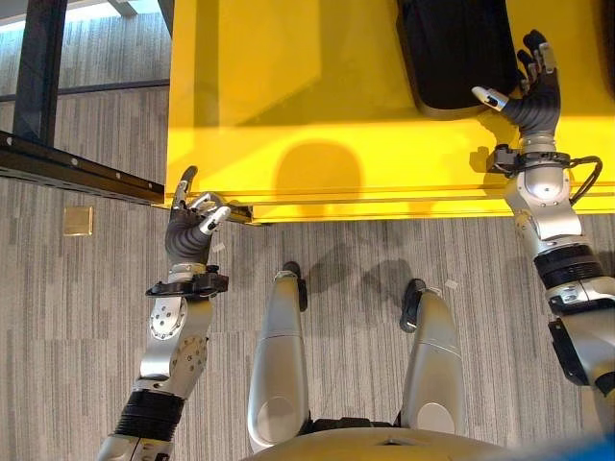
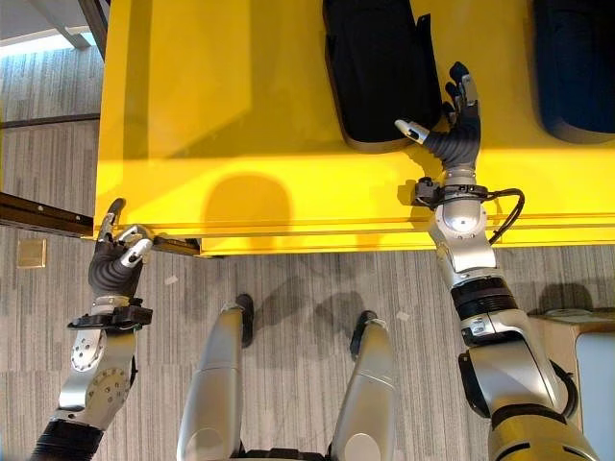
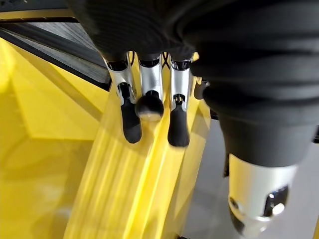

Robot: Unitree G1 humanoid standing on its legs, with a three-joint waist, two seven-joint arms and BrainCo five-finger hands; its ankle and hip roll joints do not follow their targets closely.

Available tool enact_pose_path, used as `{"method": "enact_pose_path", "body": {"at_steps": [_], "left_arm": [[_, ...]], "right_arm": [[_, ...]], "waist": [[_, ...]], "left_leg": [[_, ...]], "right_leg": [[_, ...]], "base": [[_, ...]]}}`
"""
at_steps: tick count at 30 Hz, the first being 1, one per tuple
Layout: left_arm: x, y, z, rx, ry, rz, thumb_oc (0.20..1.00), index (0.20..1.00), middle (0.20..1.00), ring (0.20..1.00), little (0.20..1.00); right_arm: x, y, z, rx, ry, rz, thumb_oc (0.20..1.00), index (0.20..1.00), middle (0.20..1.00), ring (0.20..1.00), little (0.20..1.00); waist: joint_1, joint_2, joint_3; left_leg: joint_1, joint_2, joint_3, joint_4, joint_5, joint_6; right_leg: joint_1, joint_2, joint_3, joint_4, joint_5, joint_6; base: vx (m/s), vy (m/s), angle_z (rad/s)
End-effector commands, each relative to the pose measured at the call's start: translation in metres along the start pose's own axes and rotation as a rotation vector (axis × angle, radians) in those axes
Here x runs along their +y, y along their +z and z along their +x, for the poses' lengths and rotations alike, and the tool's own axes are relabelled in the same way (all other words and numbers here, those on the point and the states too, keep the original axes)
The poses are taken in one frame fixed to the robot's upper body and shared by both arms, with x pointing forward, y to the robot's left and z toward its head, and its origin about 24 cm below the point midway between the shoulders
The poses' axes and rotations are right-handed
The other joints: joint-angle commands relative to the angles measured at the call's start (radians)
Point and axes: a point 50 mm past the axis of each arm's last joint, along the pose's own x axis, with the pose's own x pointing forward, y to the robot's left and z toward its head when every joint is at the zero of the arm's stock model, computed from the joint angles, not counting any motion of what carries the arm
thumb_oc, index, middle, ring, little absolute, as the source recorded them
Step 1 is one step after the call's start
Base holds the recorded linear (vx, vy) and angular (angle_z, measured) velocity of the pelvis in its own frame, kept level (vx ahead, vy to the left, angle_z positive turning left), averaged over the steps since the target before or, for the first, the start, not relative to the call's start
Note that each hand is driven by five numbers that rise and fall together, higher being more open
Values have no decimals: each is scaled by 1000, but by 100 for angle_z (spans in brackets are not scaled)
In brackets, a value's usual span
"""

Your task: Move parts from the plastic box to the shelf.

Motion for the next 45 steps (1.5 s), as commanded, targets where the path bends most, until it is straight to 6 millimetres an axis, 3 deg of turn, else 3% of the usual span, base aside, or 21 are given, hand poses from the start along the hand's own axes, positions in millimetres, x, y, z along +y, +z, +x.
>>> {"method": "enact_pose_path", "body": {"at_steps": [1, 4, 5, 8, 9, 13, 15, 16, 20, 21, 24, 25, 31, 32, 33, 34, 35, 37, 39, 41, 45], "left_arm": [[-5, -5, -1, 22, -29, -2, 1000, 1000, 1000, 1000, 1000], [-5, -4, -1, 16, -25, -2, 1000, 1000, 1000, 1000, 1000], [-5, -4, -1, 16, -24, 0, 1000, 1000, 1000, 1000, 1000], [-5, -5, -1, 17, -21, -3, 1000, 1000, 1000, 1000, 1000], [-5, -4, -1, 14, -23, -4, 1000, 1000, 1000, 1000, 1000], [-4, -5, -2, 17, -18, 1, 1000, 1000, 1000, 1000, 1000], [-3, -3, -1, 11, -14, 4, 1000, 1000, 1000, 1000, 1000], [-3, -4, -2, 13, -13, 5, 1000, 1000, 1000, 1000, 1000], [-3, -4, -3, 15, -12, 1, 1000, 1000, 1000, 1000, 1000], [-3, -3, -2, 11, -12, 1, 1000, 1000, 1000, 1000, 1000], [-3, -4, -3, 12, -11, 3, 1000, 1000, 1000, 1000, 1000], [-2, -4, -3, 15, -8, 5, 1000, 1000, 1000, 1000, 1000], [-1, -4, -4, 17, -8, 6, 1000, 1000, 1000, 1000, 1000], [-1, -4, -4, 17, -9, 7, 1000, 1000, 1000, 1000, 1000], [-1, -4, -4, 18, -9, 7, 1000, 1000, 1000, 1000, 1000], [-1, -4, -4, 18, -10, 7, 1000, 1000, 1000, 1000, 1000], [-1, -5, -4, 21, -10, 6, 1000, 1000, 1000, 1000, 1000], [-1, -5, -4, 23, -11, 8, 1000, 1000, 1000, 1000, 1000], [-2, -4, -4, 16, -19, 9, 1000, 1000, 1000, 1000, 1000], [-2, -2, -4, 11, -25, 12, 1000, 1000, 1000, 1000, 1000], [1, -2, -6, 13, -26, 26, 1000, 1000, 1000, 1000, 1000]], "right_arm": [[19, -4, -6, 3, 107, 4, 1000, 1000, 1000, 1000, 1000], [23, -4, -9, -1, 129, 6, 1000, 1000, 1000, 1000, 1000], [23, -4, -9, -2, 132, 0, 1000, 1000, 1000, 1000, 1000], [24, -3, -10, -6, 136, 5, 1000, 1000, 1000, 1000, 1000], [25, -2, -10, -11, 139, 4, 1000, 1000, 1000, 1000, 1000], [28, -3, -15, -13, 155, 12, 1000, 1000, 1000, 1000, 1000], [31, -2, -17, -22, 158, 34, 1000, 1000, 1000, 1000, 1000], [31, -2, -18, -21, 158, 36, 1000, 1000, 1000, 1000, 1000], [33, -2, -20, -23, 165, 53, 1000, 1000, 1000, 1000, 1000], [33, -2, -21, -26, 164, 55, 1000, 1000, 1000, 1000, 1000], [36, -2, -22, -26, 172, 65, 1000, 1000, 1000, 1000, 1000], [37, -3, -24, -22, 172, 69, 1000, 1000, 1000, 1000, 1000], [34, -2, -23, -28, 156, 60, 1000, 1000, 1000, 1000, 1000], [32, -1, -22, -31, 148, 61, 1000, 1000, 1000, 1000, 1000], [31, -1, -23, -32, 140, 72, 1000, 1000, 1000, 1000, 1000], [31, -1, -23, -32, 135, 79, 1000, 1000, 1000, 1000, 1000], [31, -2, -24, -30, 133, 79, 1000, 1000, 1000, 1000, 1000], [30, -2, -24, -31, 134, 68, 1000, 1000, 1000, 1000, 1000], [26, 1, -23, -45, 117, 51, 1000, 1000, 1000, 1000, 1000], [16, 5, -21, -68, 74, 34, 1000, 1000, 1000, 1000, 1000], [-16, 23, -22, -168, -32, -60, 1000, 1000, 1000, 1000, 1000]], "waist": [[19, 4, -14], [19, 2, -14], [19, 2, -16], [19, 1, -15], [19, 1, -14], [18, 0, -18], [18, 1, -17], [18, 1, -17], [16, 1, -17], [16, 1, -16], [16, 0, -16], [16, 0, -18], [13, 1, -22], [13, 1, -20], [12, 0, -22], [12, 0, -21], [12, 0, -22], [11, 0, -24], [10, -1, -24], [8, 0, -25], [-5, -1, -29]], "left_leg": [[21, 43, -75, -25, 43, -24], [20, 41, -74, -27, 43, -23], [31, 43, -74, -15, 10, -27], [27, 42, -74, -11, 10, -26], [16, 39, -74, -24, 42, -23], [27, 43, -75, -11, 9, -27], [16, 39, -74, -26, 45, -24], [26, 42, -74, -12, 12, -27], [26, 42, -74, -14, 14, -28], [16, 39, -74, -28, 47, -24], [17, 40, -74, -30, 49, -25], [28, 44, -74, -16, 16, -28], [23, 43, -74, -15, 15, -28], [12, 40, -74, -27, 48, -25], [22, 43, -74, -13, 15, -29], [12, 40, -74, -27, 49, -25], [23, 43, -73, -14, 16, -29], [28, 44, -72, -20, 17, -29], [29, 44, -72, -20, 19, -29], [21, 42, -74, -38, 57, -27], [43, 49, -79, -81, 80, -37]], "right_leg": [[-17, 4, 14, 58, 54, -23], [-18, 0, 15, 55, 55, -23], [-7, -2, 15, 68, 25, -16], [-10, -3, 17, 70, 25, -16], [-21, -2, 16, 57, 54, -23], [-11, -3, 17, 72, 24, -17], [-20, -1, 15, 56, 56, -23], [-10, -2, 17, 70, 27, -17], [-14, -2, 17, 71, 28, -18], [-23, 0, 17, 56, 58, -24], [-23, 0, 16, 56, 59, -23], [-13, 0, 17, 69, 30, -17], [-17, 3, 20, 69, 29, -15], [-27, 4, 20, 55, 59, -21], [-16, 2, 20, 69, 30, -15], [-25, 4, 19, 55, 60, -21], [-15, 3, 21, 68, 31, -15], [-15, 5, 21, 66, 32, -15], [-15, 5, 20, 64, 36, -15], [-25, 10, 22, 48, 67, -21], [-10, 18, 16, 30, 72, -25]], "base": [[3, 0, 6], [5, 2, 3], [89, -4, 1], [1, 5, 3], [-84, 10, 1], [22, -2, 0], [-48, 6, 1], [74, 2, -1], [-4, 3, 0], [-94, 10, 0], [-6, -1, 0], [76, -8, 0], [-5, 1, 0], [0, 0, 0], [-99, 7, -1], [78, -3, 0], [0, 0, 0], [39, -4, 1], [-53, -1, 0], [-102, -12, -2], [-20, -46, -1]]}}
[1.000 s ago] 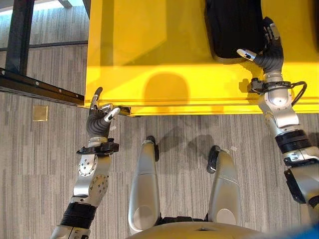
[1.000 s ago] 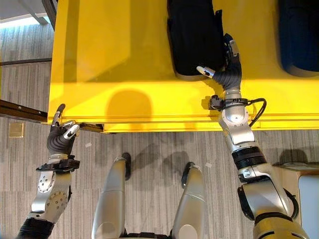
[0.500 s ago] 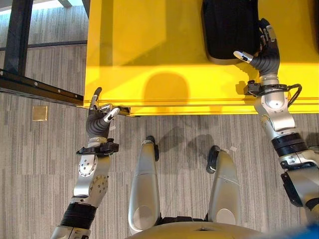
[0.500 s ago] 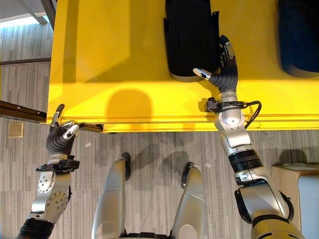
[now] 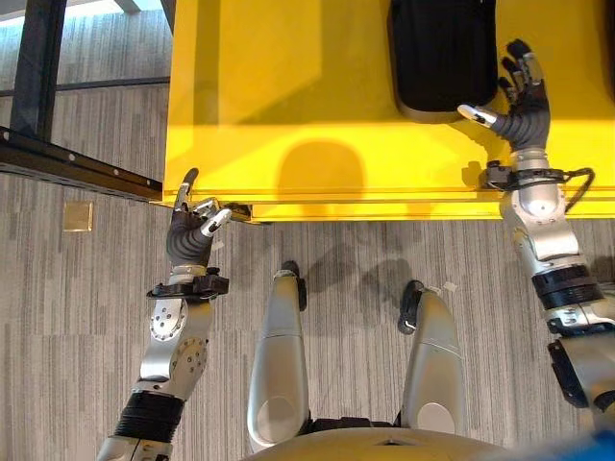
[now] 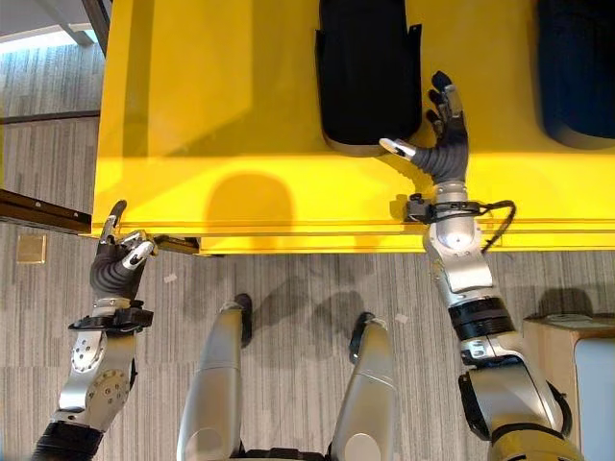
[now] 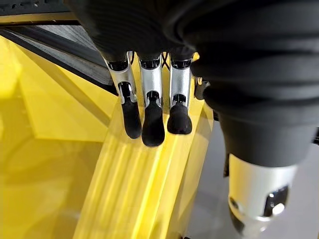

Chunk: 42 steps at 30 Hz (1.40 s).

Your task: Move parts from the plastic box to the shelf.

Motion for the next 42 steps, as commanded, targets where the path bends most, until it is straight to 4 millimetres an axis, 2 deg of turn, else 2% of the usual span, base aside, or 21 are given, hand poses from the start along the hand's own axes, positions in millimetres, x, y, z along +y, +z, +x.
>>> {"method": "enact_pose_path", "body": {"at_steps": [1, 7, 8, 13, 19, 22, 25, 26, 27, 28, 30, 31, 32, 33, 34, 35, 36, 37, 39, 40, 42], "left_arm": [[-2, -3, -3, 15, -34, 20, 1000, 1000, 1000, 1000, 1000], [0, -3, -4, 22, -39, 35, 1000, 1000, 1000, 1000, 1000], [1, -4, -5, 27, -41, 36, 1000, 1000, 1000, 1000, 1000], [4, -11, -11, 54, -31, 31, 1000, 1000, 1000, 1000, 1000], [7, -16, -22, 79, -22, 18, 1000, 1000, 1000, 1000, 1000], [9, -16, -31, 86, -20, 3, 1000, 1000, 1000, 1000, 1000], [8, -19, -38, 105, -28, -12, 1000, 1000, 1000, 1000, 1000], [8, -19, -38, 106, -28, -12, 1000, 1000, 1000, 1000, 1000], [6, -20, -41, 111, -34, -24, 1000, 1000, 1000, 1000, 1000], [4, -21, -42, 116, -42, -30, 1000, 1000, 1000, 1000, 1000], [0, -23, -42, 126, -62, -43, 1000, 1000, 1000, 1000, 1000], [-2, -25, -41, 134, -73, -46, 1000, 1000, 1000, 1000, 1000], [-7, -26, -40, 132, -95, -56, 1000, 1000, 1000, 1000, 1000], [-7, -25, -39, 131, -95, -56, 1000, 1000, 1000, 1000, 1000], [-10, -24, -39, 124, -110, -62, 1000, 1000, 1000, 1000, 1000], [-10, -24, -39, 123, -110, -62, 1000, 1000, 1000, 1000, 1000], [-12, -23, -38, 118, -119, -67, 1000, 1000, 1000, 1000, 1000], [-15, -23, -37, 113, -132, -71, 1000, 1000, 1000, 1000, 1000], [-15, -21, -39, 114, -138, -67, 1000, 1000, 1000, 1000, 1000], [-14, -20, -42, 111, -137, -67, 1000, 1000, 1000, 1000, 1000], [-12, -17, -45, 105, -128, -61, 1000, 1000, 1000, 1000, 1000]], "right_arm": [[-10, 21, 3, -135, -67, -46, 1000, 1000, 1000, 1000, 1000], [-17, 34, -9, -219, -84, -90, 1000, 1000, 1000, 1000, 1000], [-15, 37, -15, -241, -77, -84, 1000, 1000, 1000, 1000, 1000], [-1, 41, -34, -272, -10, -11, 1000, 1000, 1000, 1000, 1000], [8, 33, -67, -220, 73, 105, 1000, 1000, 1000, 1000, 1000], [9, 32, -82, -199, 118, 131, 1000, 1000, 1000, 1000, 1000], [10, 31, -91, -176, 144, 165, 1000, 1000, 1000, 1000, 1000], [10, 31, -91, -175, 144, 165, 1000, 1000, 1000, 1000, 1000], [11, 32, -94, -174, 158, 176, 1000, 1000, 1000, 1000, 1000], [11, 31, -96, -164, 161, 192, 1000, 1000, 1000, 1000, 1000], [14, 34, -98, -170, 177, 196, 1000, 1000, 1000, 1000, 1000], [13, 33, -100, -161, 180, 201, 1000, 1000, 1000, 1000, 1000], [15, 34, -102, -156, 192, 210, 1000, 1000, 1000, 1000, 1000], [15, 34, -102, -157, 192, 210, 1000, 1000, 1000, 1000, 1000], [20, 33, -106, -142, 218, 237, 1000, 1000, 1000, 1000, 1000], [20, 33, -106, -142, 217, 237, 1000, 1000, 1000, 1000, 1000], [22, 32, -111, -121, 242, 257, 1000, 1000, 1000, 1000, 1000], [24, 30, -112, -106, 247, 271, 1000, 1000, 1000, 1000, 1000], [28, 28, -115, -86, 274, 296, 1000, 1000, 1000, 1000, 1000], [30, 27, -116, -75, 290, 312, 1000, 1000, 1000, 1000, 1000], [32, 24, -118, -57, 305, 326, 1000, 1000, 1000, 1000, 1000]], "waist": [[-2, 4, -33], [-15, 12, -35], [-22, 15, -41], [-35, 16, -58], [-52, 16, -97], [-56, 30, -142], [-58, 43, -175], [-58, 44, -176], [-56, 56, -198], [-56, 61, -206], [-59, 67, -221], [-68, 68, -225], [-83, 58, -232], [-82, 61, -232], [-81, 42, -241], [-81, 44, -244], [-83, 16, -255], [-80, 3, -259], [-68, -14, -267], [-59, -20, -272], [-44, -25, -281]], "left_leg": [[48, 41, -61, -85, 79, -23], [109, 65, -57, -190, 133, -41], [153, 82, -53, -258, 166, -49], [304, 132, -24, -458, 259, -57], [485, 185, 28, -684, 366, -57], [559, 209, 52, -779, 453, -60], [599, 236, 62, -829, 545, -80], [602, 237, 62, -833, 548, -81], [611, 251, 68, -854, 619, -99], [614, 253, 76, -862, 649, -105], [617, 259, 104, -882, 705, -112], [619, 263, 149, -893, 717, -113], [629, 230, 195, -877, 673, -93], [626, 233, 195, -875, 673, -92], [635, 164, 175, -838, 577, -63], [629, 166, 174, -836, 578, -62], [638, 84, 150, -777, 464, -33], [639, 38, 129, -745, 413, -18], [636, -65, 72, -702, 318, 14], [635, -131, 37, -691, 270, 33], [625, -218, -26, -680, 240, 57]], "right_leg": [[1, 13, 26, 0, 96, -23], [48, 33, 11, -70, 124, -29], [79, 54, -2, -118, 138, -30], [178, 102, -21, -241, 176, -27], [282, 152, -18, -355, 201, -24], [330, 187, -12, -413, 208, -32], [369, 214, -12, -449, 207, -43], [372, 216, -13, -451, 208, -44], [402, 231, -28, -493, 209, -55], [414, 236, -37, -511, 213, -59], [448, 240, -57, -561, 219, -67], [470, 238, -71, -585, 223, -71], [512, 232, -89, -645, 233, -79], [512, 235, -89, -652, 241, -79], [552, 229, -88, -713, 264, -77], [551, 231, -88, -719, 271, -77], [592, 215, -87, -779, 299, -77], [605, 214, -81, -802, 312, -77], [620, 216, -67, -830, 329, -78], [627, 221, -53, -839, 335, -76], [628, 232, -33, -842, 346, -76]], "base": [[-28, -52, -7], [-21, -62, -7], [5, -104, -2], [49, -79, -22], [90, -44, -24], [117, -66, -24], [67, -73, -25], [63, -104, -10], [49, -106, 5], [51, -149, 19], [24, -102, 27], [26, -168, 42], [3, -150, 49], [24, -187, 78], [10, -81, 77], [39, -162, 55], [18, -116, 8], [32, -133, -10], [59, -53, -8], [112, -22, -29], [93, -2, -53]]}}
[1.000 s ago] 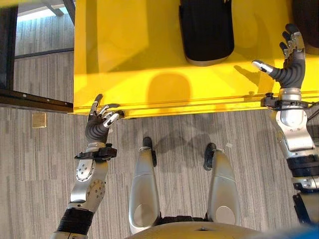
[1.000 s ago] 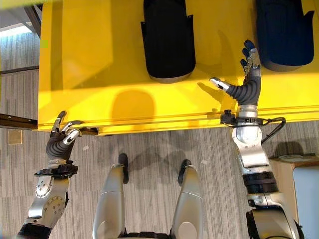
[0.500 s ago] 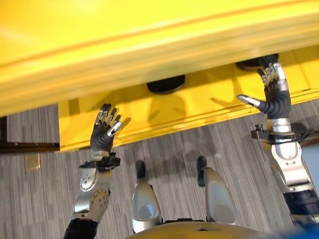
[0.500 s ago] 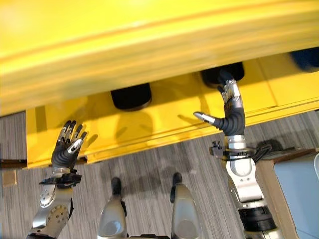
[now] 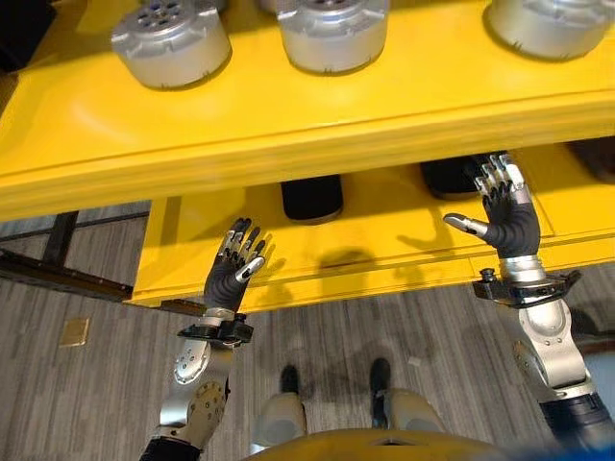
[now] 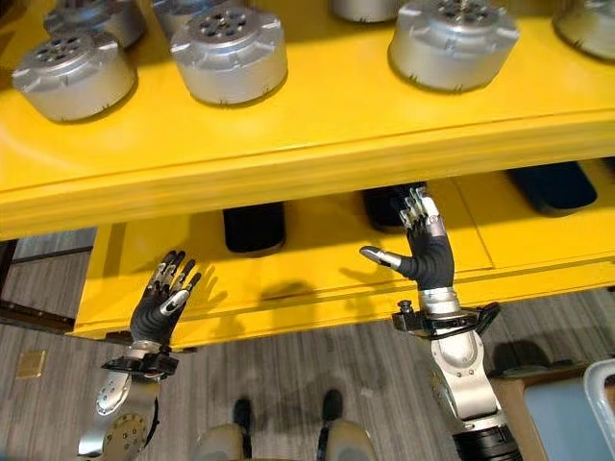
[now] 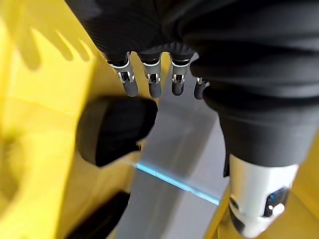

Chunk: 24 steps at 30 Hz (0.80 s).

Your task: Move parts from the plastic box to the shelf.

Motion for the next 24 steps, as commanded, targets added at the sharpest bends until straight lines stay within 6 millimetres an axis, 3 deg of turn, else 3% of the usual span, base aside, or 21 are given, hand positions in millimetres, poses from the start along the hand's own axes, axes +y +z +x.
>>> {"method": "enact_pose_path", "body": {"at_steps": [1, 2, 3, 10, 24], "left_arm": [[4, 30, 2, -129, -32, 67, 1000, 1000, 1000, 1000, 1000], [5, 34, 1, -146, -31, 75, 1000, 1000, 1000, 1000, 1000], [5, 36, -2, -156, -30, 75, 1000, 1000, 1000, 1000, 1000], [-3, 51, 3, -212, -74, 120, 1000, 1000, 1000, 1000, 1000], [-40, 54, 29, -243, -252, 157, 1000, 1000, 1000, 1000, 1000]], "right_arm": [[7, 15, 13, -97, 65, 44, 1000, 1000, 1000, 1000, 1000], [8, 13, 14, -90, 71, 57, 1000, 1000, 1000, 1000, 1000], [9, 12, 14, -84, 79, 57, 1000, 1000, 1000, 1000, 1000], [13, 4, 8, -39, 75, 85, 1000, 1000, 1000, 1000, 1000], [28, -5, 4, 15, 107, 131, 1000, 1000, 1000, 1000, 1000]], "waist": [[25, 1, -20], [30, 5, -27], [32, 7, -38], [10, 12, -87], [-45, 9, -92]], "left_leg": [[-26, -72, -35, 88, -79, 13], [-5, -112, -71, 68, -82, 38], [13, -116, -78, 43, -81, 50], [95, -93, -29, -90, -48, 88], [173, -96, 80, -170, -31, 118]], "right_leg": [[12, 24, 45, -5, 66, 100], [16, 43, 69, -6, 71, 95], [18, 53, 78, -12, 74, 94], [29, 60, 105, -17, 95, 113], [-63, 63, 182, 143, 104, 172]], "base": [[101, 33, -85], [112, 62, -94], [103, 115, -68], [27, 125, -25], [-26, 97, -34]]}}
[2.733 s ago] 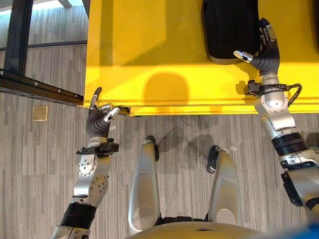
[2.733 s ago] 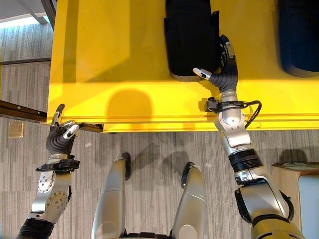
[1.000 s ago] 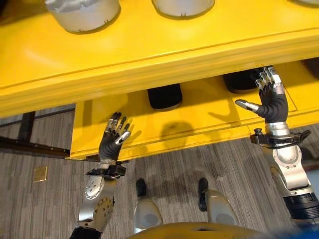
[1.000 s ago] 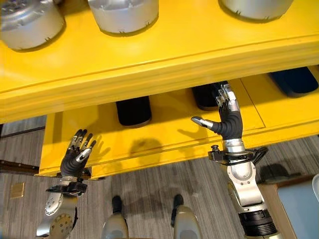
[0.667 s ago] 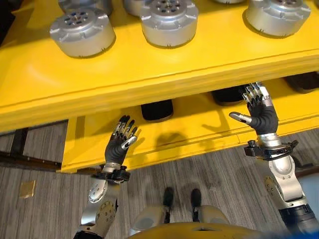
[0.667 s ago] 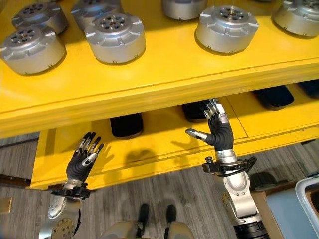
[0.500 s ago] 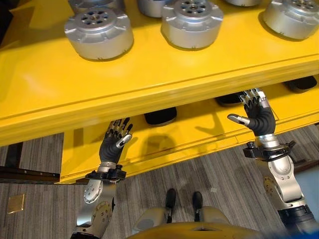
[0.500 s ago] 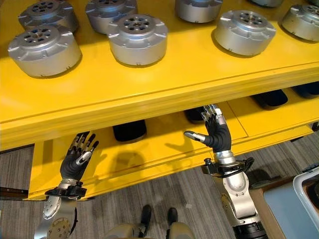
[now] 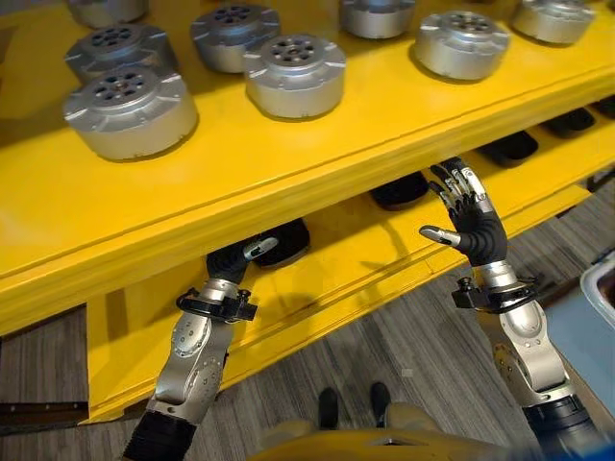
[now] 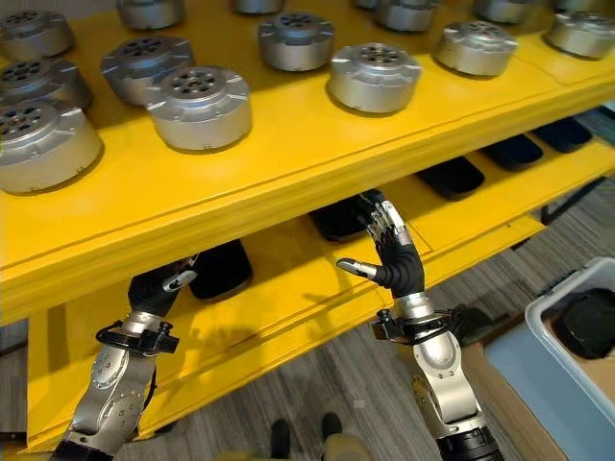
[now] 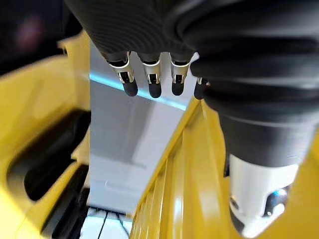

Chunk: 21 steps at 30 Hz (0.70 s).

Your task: Move parts from the plastic box to the shelf.

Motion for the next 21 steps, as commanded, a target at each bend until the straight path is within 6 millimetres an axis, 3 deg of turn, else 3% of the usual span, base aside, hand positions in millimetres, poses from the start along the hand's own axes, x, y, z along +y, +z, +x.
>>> {"method": "enact_pose_path", "body": {"at_steps": [1, 4, 5, 9, 12, 15, 17, 20, 21], "left_arm": [[-5, 16, 6, -97, -34, 44, 1000, 1000, 1000, 1000, 1000], [-5, 18, 9, -99, -31, 50, 1000, 1000, 1000, 1000, 1000], [-5, 18, 9, -98, -31, 50, 1000, 1000, 1000, 1000, 1000], [-5, 15, 9, -83, -27, 42, 1000, 1000, 1000, 1000, 1000], [-6, 13, 9, -76, -31, 29, 1000, 1000, 1000, 1000, 1000], [-5, 15, 12, -84, -27, 30, 1000, 1000, 1000, 1000, 1000], [-5, 15, 12, -86, -20, 32, 1000, 1000, 1000, 1000, 1000], [-3, 13, 13, -82, -1, 23, 1000, 1000, 1000, 1000, 1000], [-3, 9, 14, -82, 17, -9, 1000, 1000, 1000, 1000, 1000]], "right_arm": [[7, 10, 7, -72, 21, 25, 1000, 1000, 1000, 1000, 1000], [13, 9, 10, -78, 28, 37, 1000, 1000, 1000, 1000, 1000], [13, 9, 10, -77, 28, 37, 1000, 1000, 1000, 1000, 1000], [12, 7, 9, -74, 14, 44, 1000, 1000, 1000, 1000, 1000], [13, 5, 12, -68, 0, 38, 1000, 1000, 1000, 1000, 1000], [16, 7, 16, -82, 5, 36, 1000, 1000, 1000, 1000, 1000], [19, 7, 22, -88, 20, 34, 1000, 1000, 1000, 1000, 1000], [21, 6, 23, -78, 29, 36, 1000, 1000, 1000, 1000, 1000], [19, 9, 22, -88, 27, 26, 1000, 1000, 1000, 1000, 1000]], "waist": [[2, -17, -42], [26, -3, -22], [24, -3, -20], [37, -1, -38], [40, -19, -68], [36, -30, -79], [51, -38, -82], [53, -57, -90], [50, -63, -95]], "left_leg": [[-6, -14, 12, 13, -26, 4], [9, 25, 85, 20, -41, 3], [12, 24, 83, 21, -42, 4], [17, 39, 113, 21, -57, 2], [14, 38, 143, 23, -73, -14], [14, 49, 173, 20, -78, -31], [14, 62, 206, 19, -79, -45], [20, 78, 231, 10, -78, -63], [18, 99, 238, 14, -70, -83]], "right_leg": [[-119, 11, -36, 106, 143, 67], [-138, -140, -240, 179, 143, 62], [-137, -142, -240, 184, 139, 63], [-92, -267, -261, 180, 170, 73], [-48, -389, -268, 73, 283, 113], [-42, -431, -268, -14, 351, 146], [-38, -476, -340, -54, 403, 170], [1, -465, -358, -98, 422, 186], [2, -445, -341, -103, 416, 187]], "base": [[-65, 93, -65], [-69, 25, -104], [-6, -28, -100], [15, -49, -38], [46, -153, -18], [20, -196, -51], [-29, -211, -58], [6, -233, -56], [40, -382, -33]]}}
